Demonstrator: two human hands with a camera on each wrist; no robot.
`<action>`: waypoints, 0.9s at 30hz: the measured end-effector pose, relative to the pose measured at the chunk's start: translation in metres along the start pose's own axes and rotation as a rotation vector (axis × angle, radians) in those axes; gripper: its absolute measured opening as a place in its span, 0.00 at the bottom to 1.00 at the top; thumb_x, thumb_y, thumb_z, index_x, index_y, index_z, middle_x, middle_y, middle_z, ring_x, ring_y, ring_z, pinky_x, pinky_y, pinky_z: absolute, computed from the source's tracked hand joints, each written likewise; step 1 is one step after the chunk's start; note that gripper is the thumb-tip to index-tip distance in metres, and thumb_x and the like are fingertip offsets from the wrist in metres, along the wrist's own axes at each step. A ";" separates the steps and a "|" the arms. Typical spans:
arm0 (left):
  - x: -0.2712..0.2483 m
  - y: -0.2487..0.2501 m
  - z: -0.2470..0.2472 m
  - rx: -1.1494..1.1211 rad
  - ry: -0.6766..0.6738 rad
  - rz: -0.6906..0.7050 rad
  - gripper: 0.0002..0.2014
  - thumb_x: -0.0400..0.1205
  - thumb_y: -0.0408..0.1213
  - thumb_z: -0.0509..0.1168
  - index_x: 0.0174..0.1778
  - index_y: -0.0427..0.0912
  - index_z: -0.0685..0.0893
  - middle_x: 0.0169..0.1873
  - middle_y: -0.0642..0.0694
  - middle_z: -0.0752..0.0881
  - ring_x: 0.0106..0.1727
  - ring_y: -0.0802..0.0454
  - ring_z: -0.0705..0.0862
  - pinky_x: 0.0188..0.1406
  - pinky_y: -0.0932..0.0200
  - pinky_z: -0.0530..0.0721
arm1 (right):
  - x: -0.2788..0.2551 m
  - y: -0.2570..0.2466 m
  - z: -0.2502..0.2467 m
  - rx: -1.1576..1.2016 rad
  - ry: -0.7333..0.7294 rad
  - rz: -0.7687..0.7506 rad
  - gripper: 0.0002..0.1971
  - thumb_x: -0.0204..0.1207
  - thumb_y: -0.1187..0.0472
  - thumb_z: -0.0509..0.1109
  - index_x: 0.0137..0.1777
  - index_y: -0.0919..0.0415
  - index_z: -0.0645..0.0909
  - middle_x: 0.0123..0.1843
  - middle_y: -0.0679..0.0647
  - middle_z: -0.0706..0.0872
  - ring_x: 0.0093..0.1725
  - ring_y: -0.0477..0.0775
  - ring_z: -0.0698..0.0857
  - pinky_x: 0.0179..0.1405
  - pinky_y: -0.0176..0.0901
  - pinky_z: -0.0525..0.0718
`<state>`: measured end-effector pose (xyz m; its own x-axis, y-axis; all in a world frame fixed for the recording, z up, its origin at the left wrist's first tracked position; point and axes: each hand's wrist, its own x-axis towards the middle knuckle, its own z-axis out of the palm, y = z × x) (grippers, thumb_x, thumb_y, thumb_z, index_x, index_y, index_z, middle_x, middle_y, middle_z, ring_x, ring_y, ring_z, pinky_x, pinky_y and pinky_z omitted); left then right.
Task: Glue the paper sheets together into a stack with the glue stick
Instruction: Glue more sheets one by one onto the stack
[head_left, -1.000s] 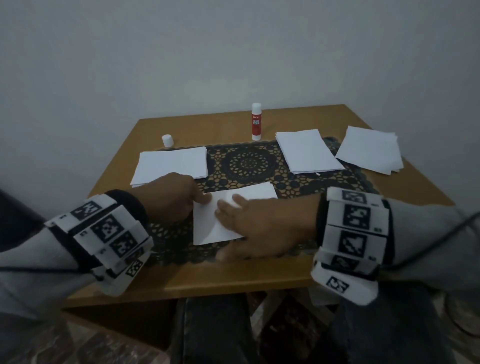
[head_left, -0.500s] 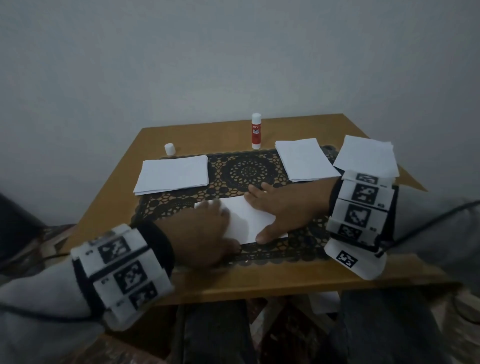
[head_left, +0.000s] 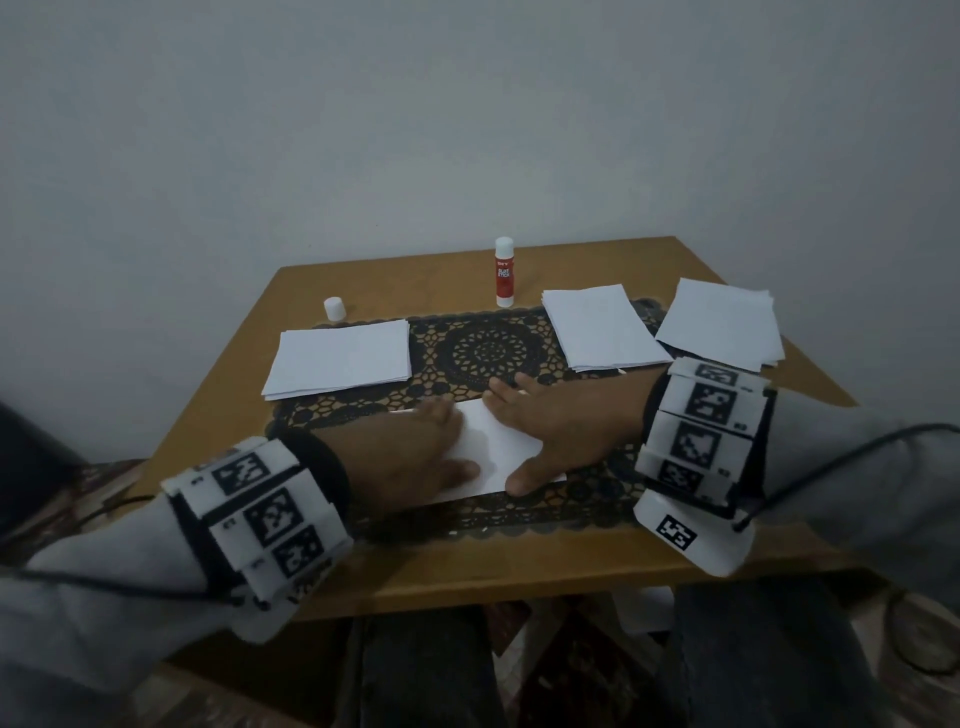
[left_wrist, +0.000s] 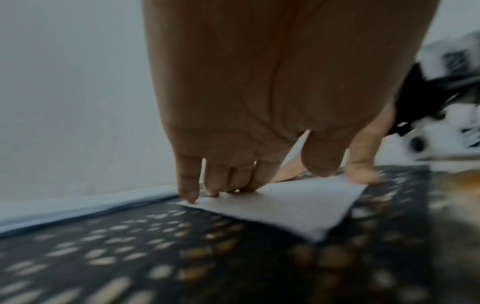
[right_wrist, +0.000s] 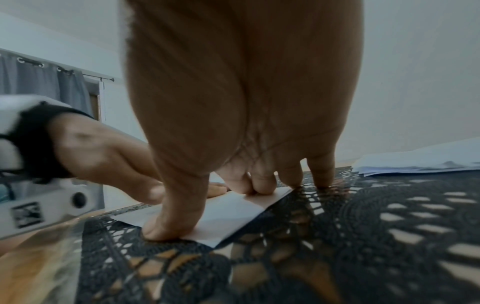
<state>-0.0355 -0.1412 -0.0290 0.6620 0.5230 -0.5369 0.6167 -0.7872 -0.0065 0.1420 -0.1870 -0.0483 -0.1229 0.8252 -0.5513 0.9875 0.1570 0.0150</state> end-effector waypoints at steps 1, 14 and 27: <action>0.000 -0.004 -0.001 0.017 0.006 -0.037 0.36 0.87 0.57 0.46 0.84 0.42 0.39 0.83 0.45 0.37 0.84 0.50 0.43 0.83 0.49 0.51 | 0.000 0.000 0.000 0.000 -0.001 0.001 0.52 0.77 0.32 0.60 0.85 0.59 0.31 0.86 0.53 0.30 0.85 0.59 0.35 0.83 0.55 0.50; -0.036 -0.012 0.030 -0.004 -0.106 0.057 0.48 0.73 0.73 0.38 0.82 0.47 0.32 0.78 0.53 0.28 0.82 0.57 0.33 0.83 0.57 0.43 | -0.004 -0.002 0.001 0.029 0.019 -0.005 0.51 0.79 0.35 0.61 0.85 0.60 0.32 0.86 0.53 0.31 0.85 0.59 0.35 0.83 0.56 0.49; -0.045 -0.009 0.029 -0.029 -0.179 -0.038 0.54 0.66 0.77 0.33 0.80 0.44 0.28 0.79 0.47 0.25 0.81 0.52 0.30 0.80 0.56 0.40 | -0.005 -0.003 0.001 0.041 0.014 -0.001 0.51 0.79 0.35 0.62 0.85 0.60 0.32 0.86 0.52 0.31 0.85 0.59 0.34 0.83 0.56 0.48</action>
<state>-0.0833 -0.1671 -0.0291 0.5528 0.4839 -0.6785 0.6537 -0.7568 -0.0071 0.1398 -0.1920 -0.0462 -0.1251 0.8324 -0.5399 0.9905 0.1361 -0.0197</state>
